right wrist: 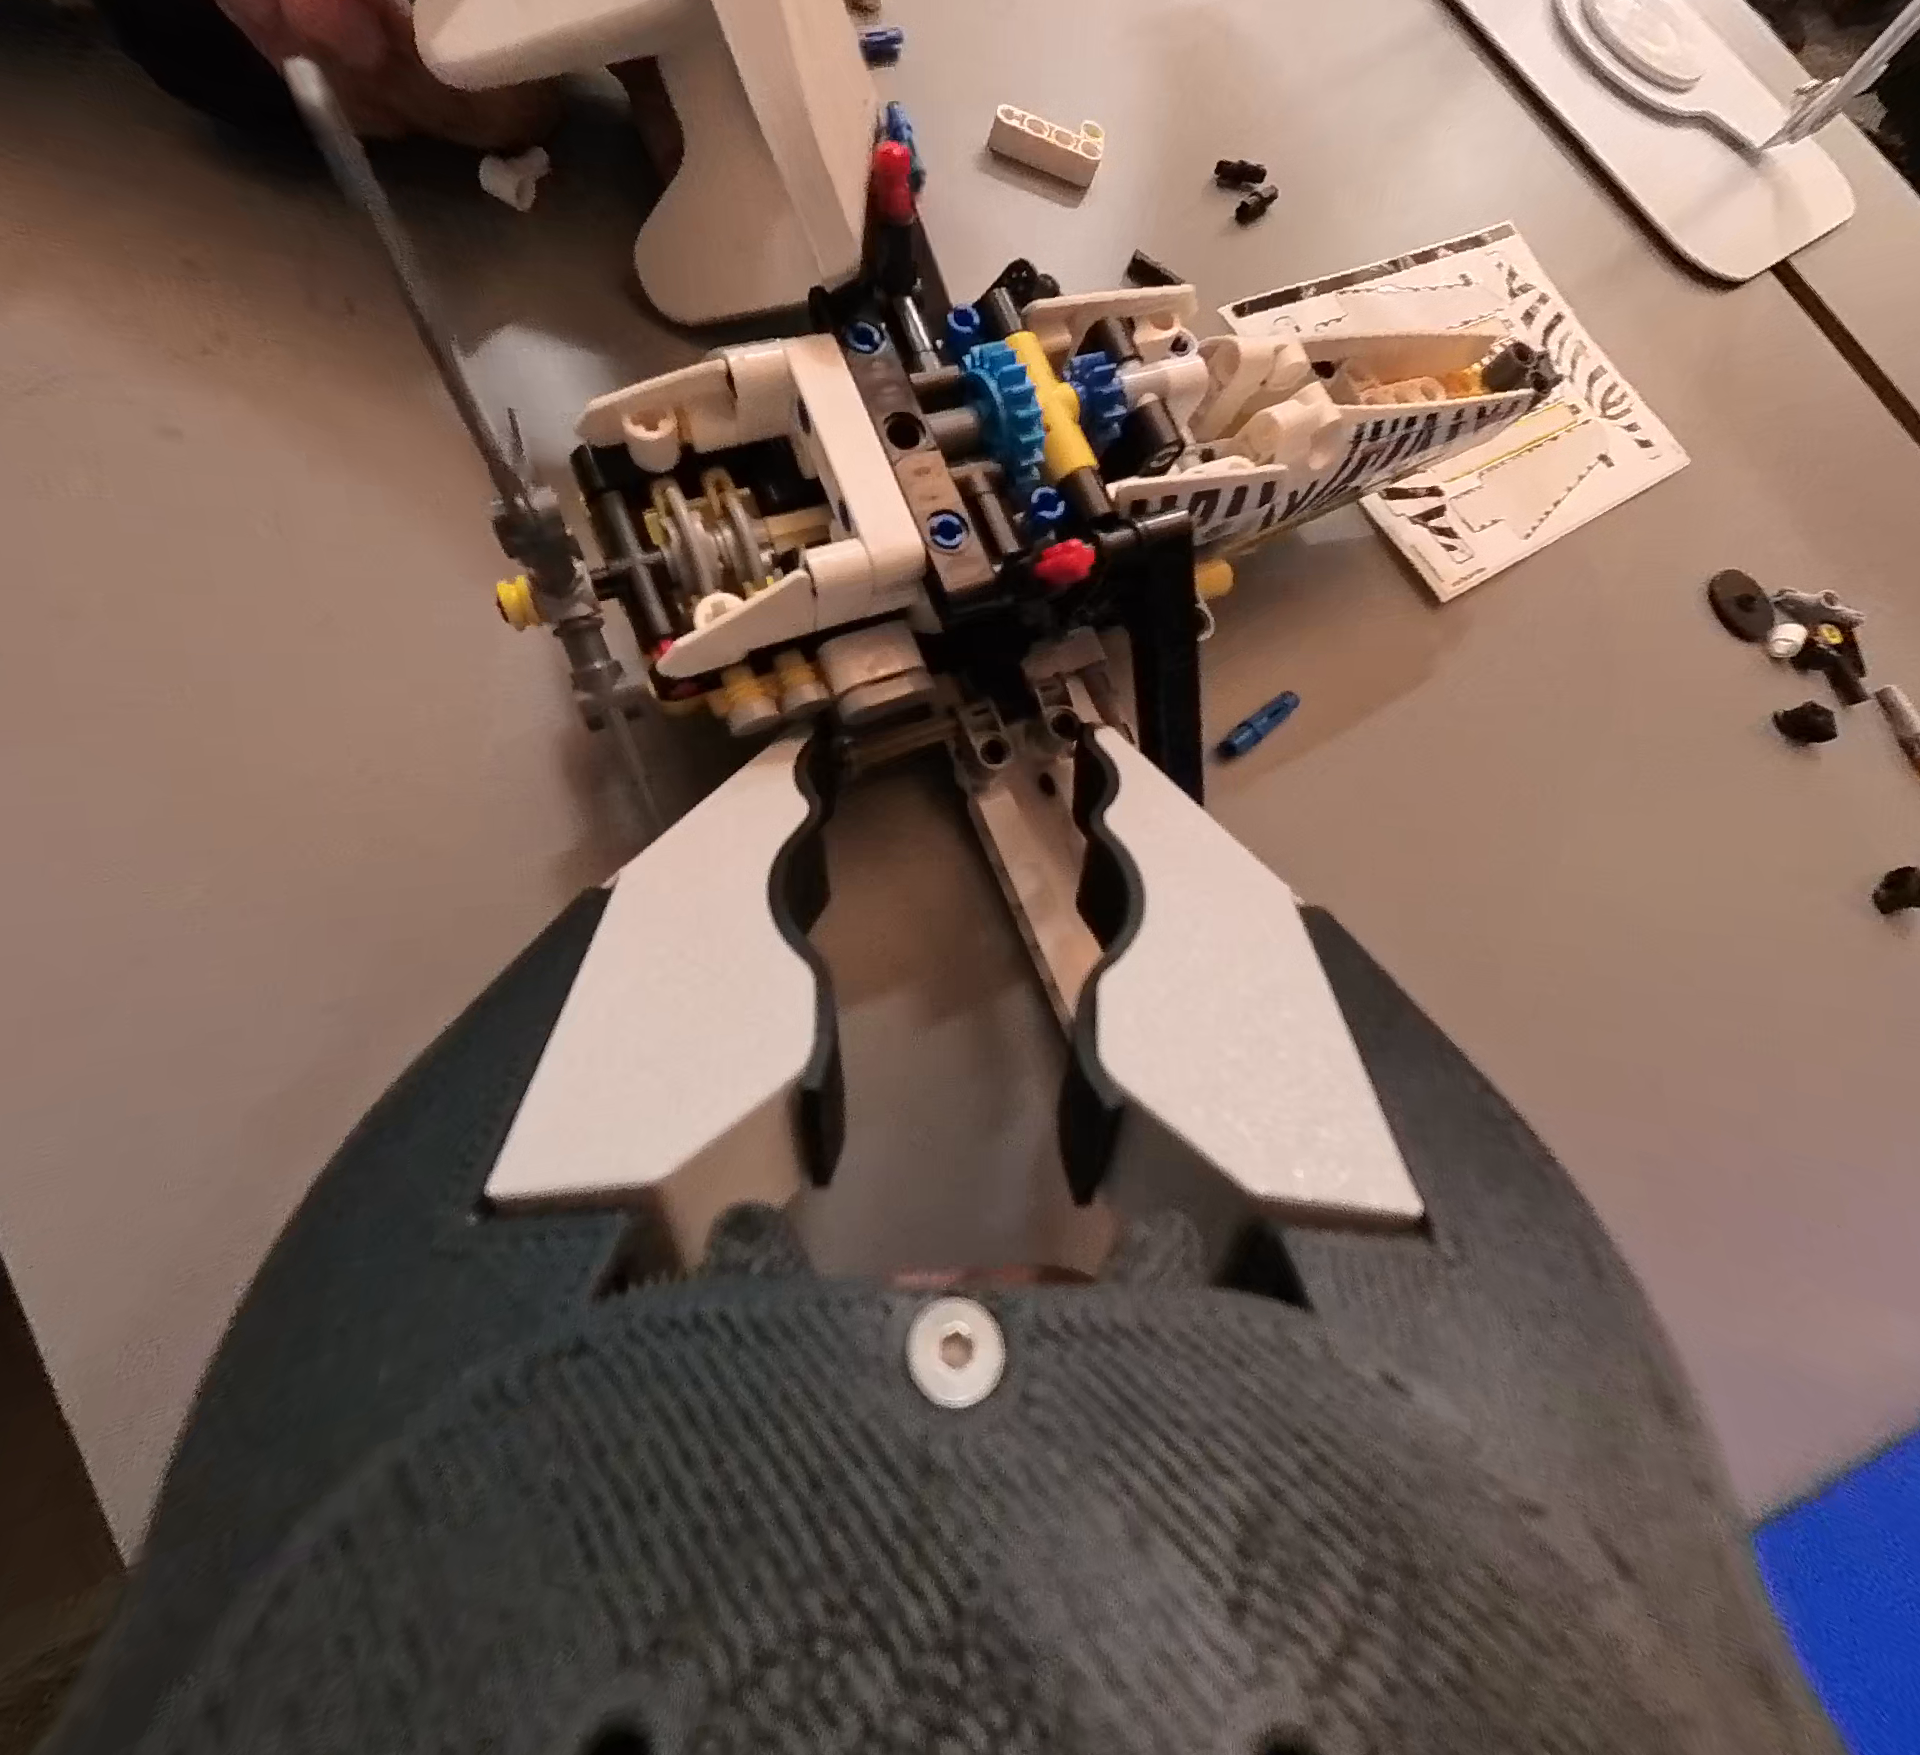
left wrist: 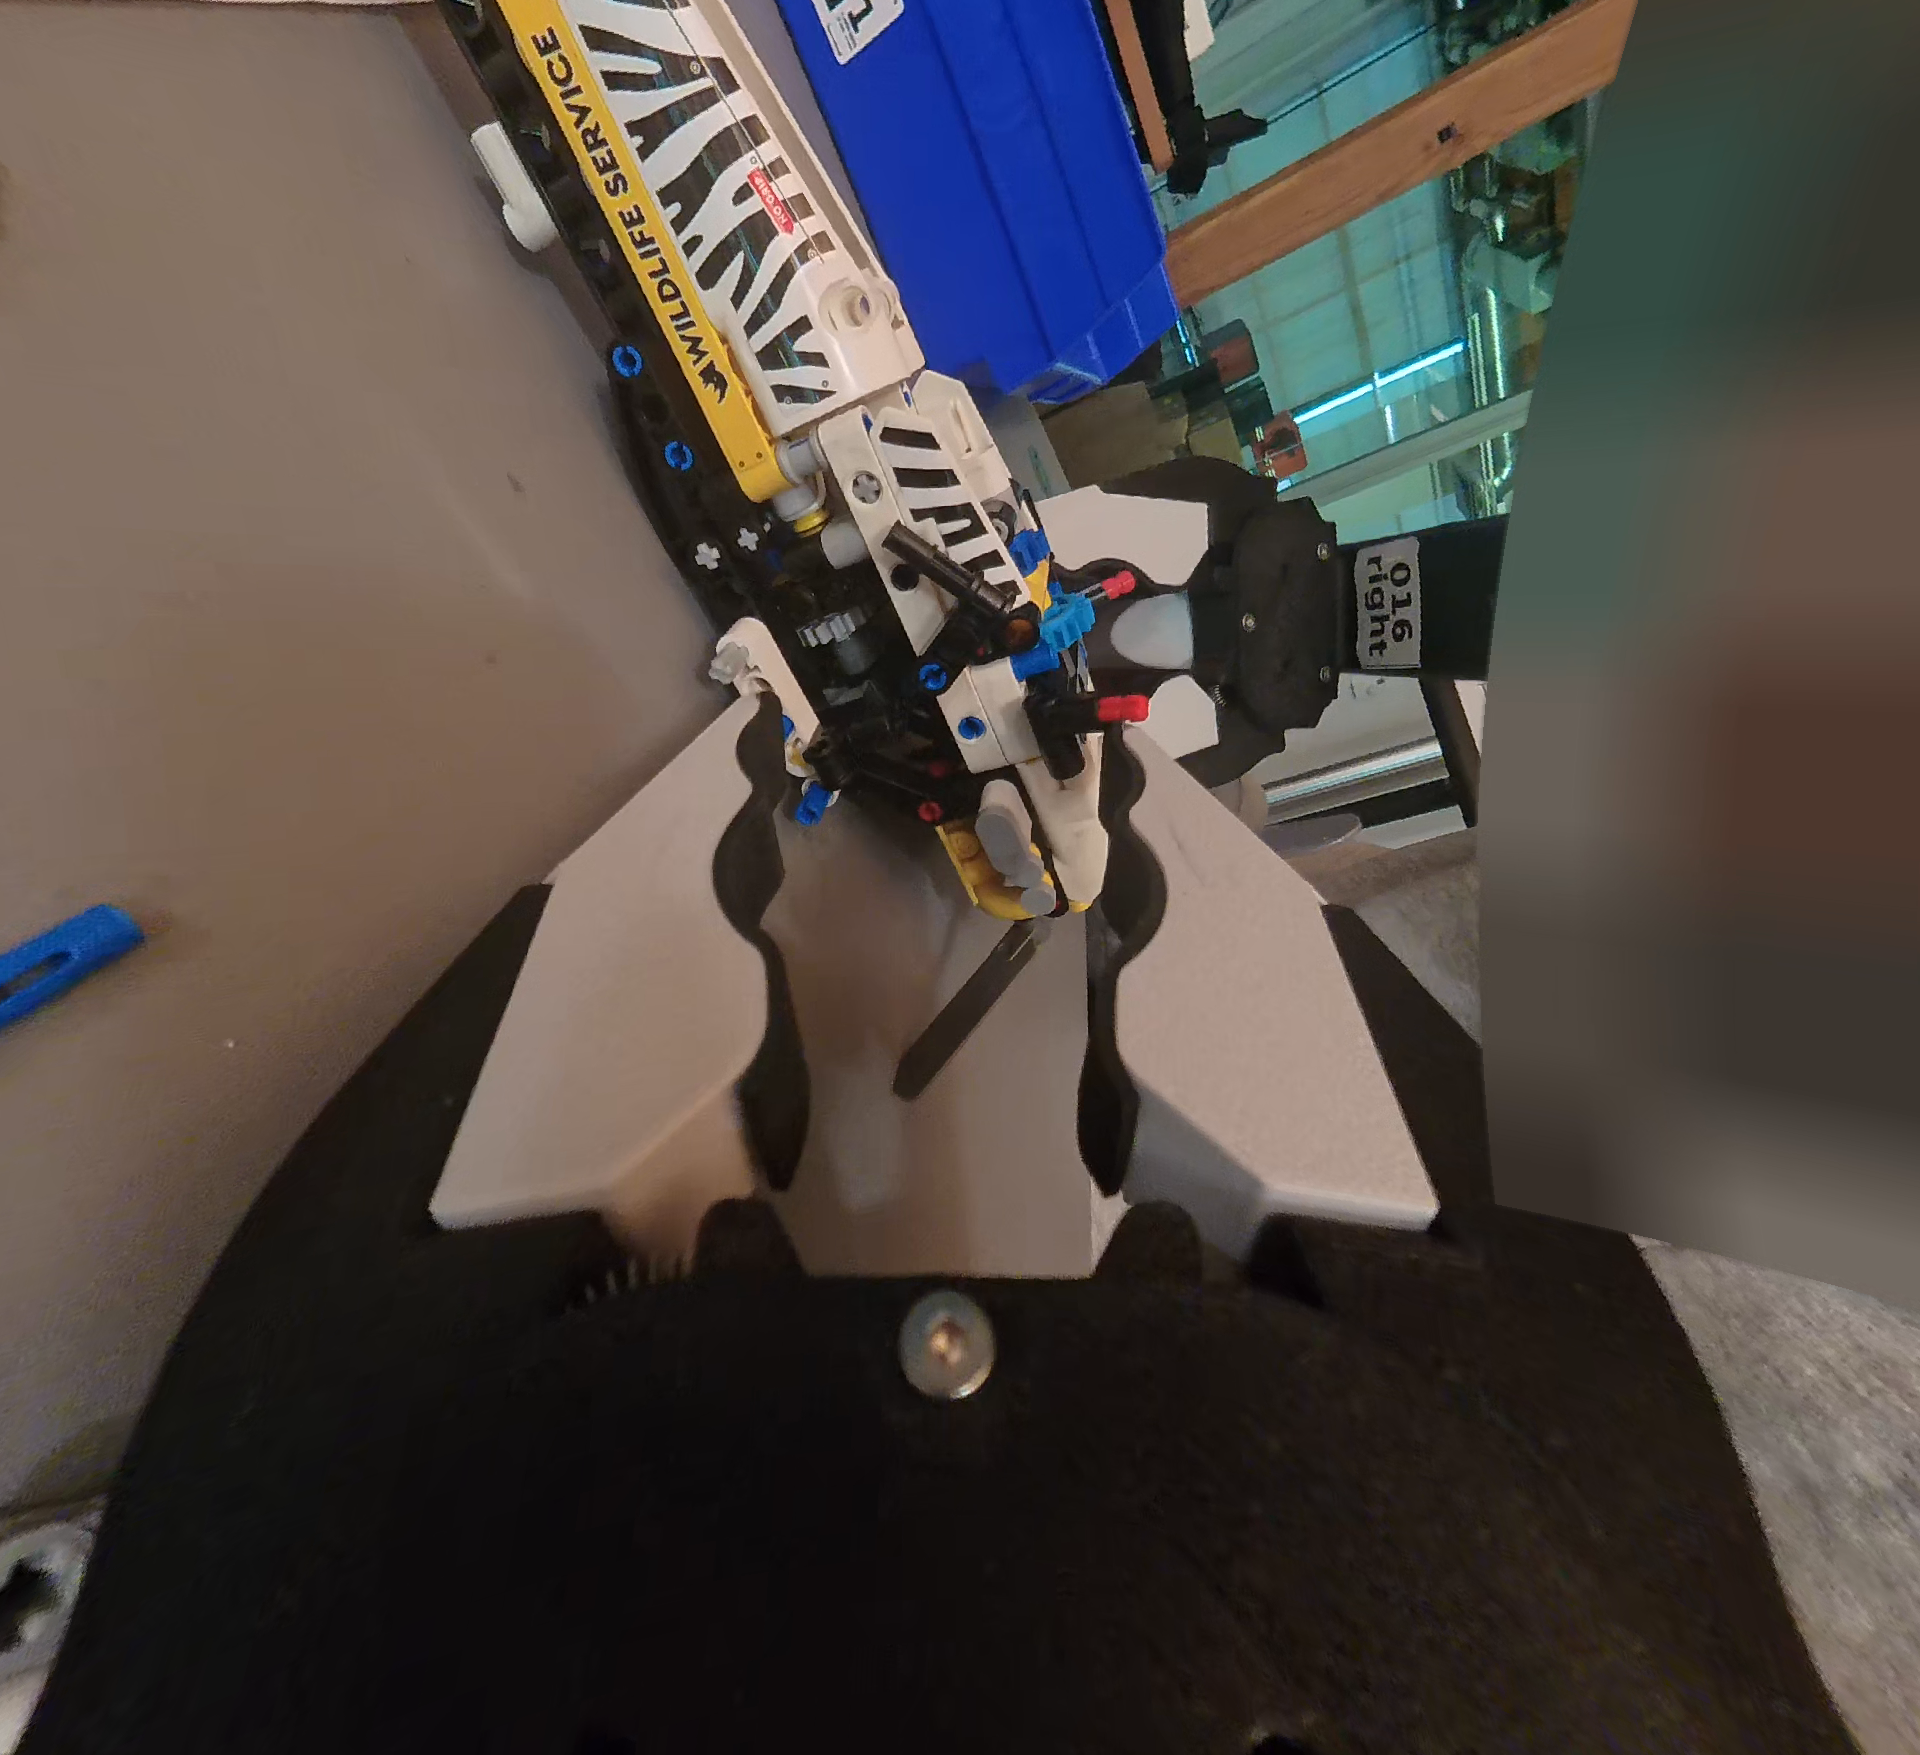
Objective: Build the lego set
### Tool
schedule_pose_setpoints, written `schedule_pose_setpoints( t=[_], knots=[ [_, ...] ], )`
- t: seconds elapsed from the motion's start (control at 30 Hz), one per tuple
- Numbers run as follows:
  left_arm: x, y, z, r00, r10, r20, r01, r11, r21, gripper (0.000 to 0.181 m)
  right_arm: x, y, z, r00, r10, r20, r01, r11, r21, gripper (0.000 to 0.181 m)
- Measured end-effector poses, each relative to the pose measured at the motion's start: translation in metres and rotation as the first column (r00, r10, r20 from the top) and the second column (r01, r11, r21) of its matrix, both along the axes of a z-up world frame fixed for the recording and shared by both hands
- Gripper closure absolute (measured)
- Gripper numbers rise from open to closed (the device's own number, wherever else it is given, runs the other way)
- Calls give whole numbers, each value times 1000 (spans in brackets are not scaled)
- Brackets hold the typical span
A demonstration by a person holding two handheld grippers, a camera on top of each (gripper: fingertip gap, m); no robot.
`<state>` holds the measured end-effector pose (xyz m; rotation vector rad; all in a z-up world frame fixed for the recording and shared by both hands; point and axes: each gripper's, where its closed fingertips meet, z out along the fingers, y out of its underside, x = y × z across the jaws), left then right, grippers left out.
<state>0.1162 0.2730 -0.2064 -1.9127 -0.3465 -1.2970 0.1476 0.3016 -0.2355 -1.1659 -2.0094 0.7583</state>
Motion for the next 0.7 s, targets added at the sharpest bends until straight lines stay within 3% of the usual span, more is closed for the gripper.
schedule_pose_setpoints(
  t=[0.7],
  knots=[
    [-2, 0, -1, 1000, 5, -5, -5, 1000, -3, 123, -1, 2, -1, 1000, 11, -2, -11, 1000, 28, 138]
  ],
)
